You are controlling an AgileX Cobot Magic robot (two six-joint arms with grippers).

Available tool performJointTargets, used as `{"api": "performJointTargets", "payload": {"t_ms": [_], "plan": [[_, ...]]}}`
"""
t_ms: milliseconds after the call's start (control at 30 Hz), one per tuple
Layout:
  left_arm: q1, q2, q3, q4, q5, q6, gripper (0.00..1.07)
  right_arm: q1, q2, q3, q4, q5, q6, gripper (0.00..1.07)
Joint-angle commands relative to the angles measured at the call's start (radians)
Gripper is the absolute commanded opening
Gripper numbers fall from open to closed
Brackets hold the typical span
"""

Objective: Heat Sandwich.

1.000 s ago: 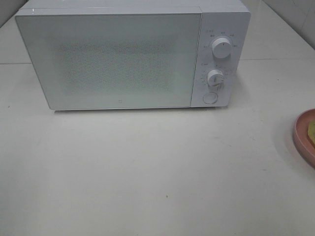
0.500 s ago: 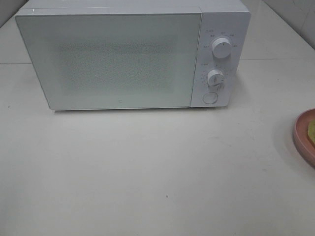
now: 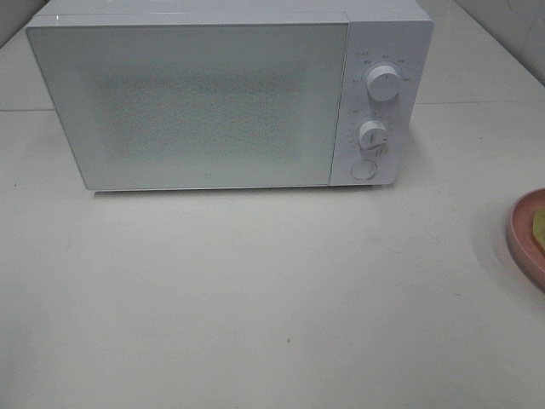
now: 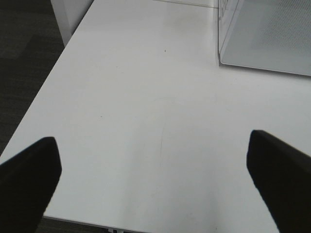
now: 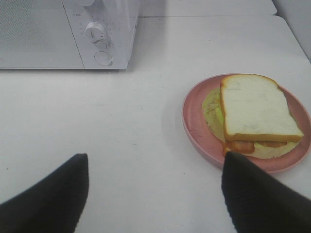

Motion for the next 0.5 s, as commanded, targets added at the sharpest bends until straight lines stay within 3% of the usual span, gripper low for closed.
{"api": "performJointTargets", "payload": {"t_ms": [33,100,500], "plan": [[0.004,-0.005,0.002,-0.09,-0.015,0.128,0.99,-0.005,-0.029,0.0,0.001,-0.003,0.002,0.74],[0.004,-0.005,0.003,-0.12,-0.015,0.172,0.99,-0.005,-0.029,0.0,0.001,-0.003,0.002,0.74],[0.004,-0.005,0.002,-0.125,-0.017,0.176,0.99,-0.005,-0.029,0.0,0.001,-0.003,0.002,0.74]]}}
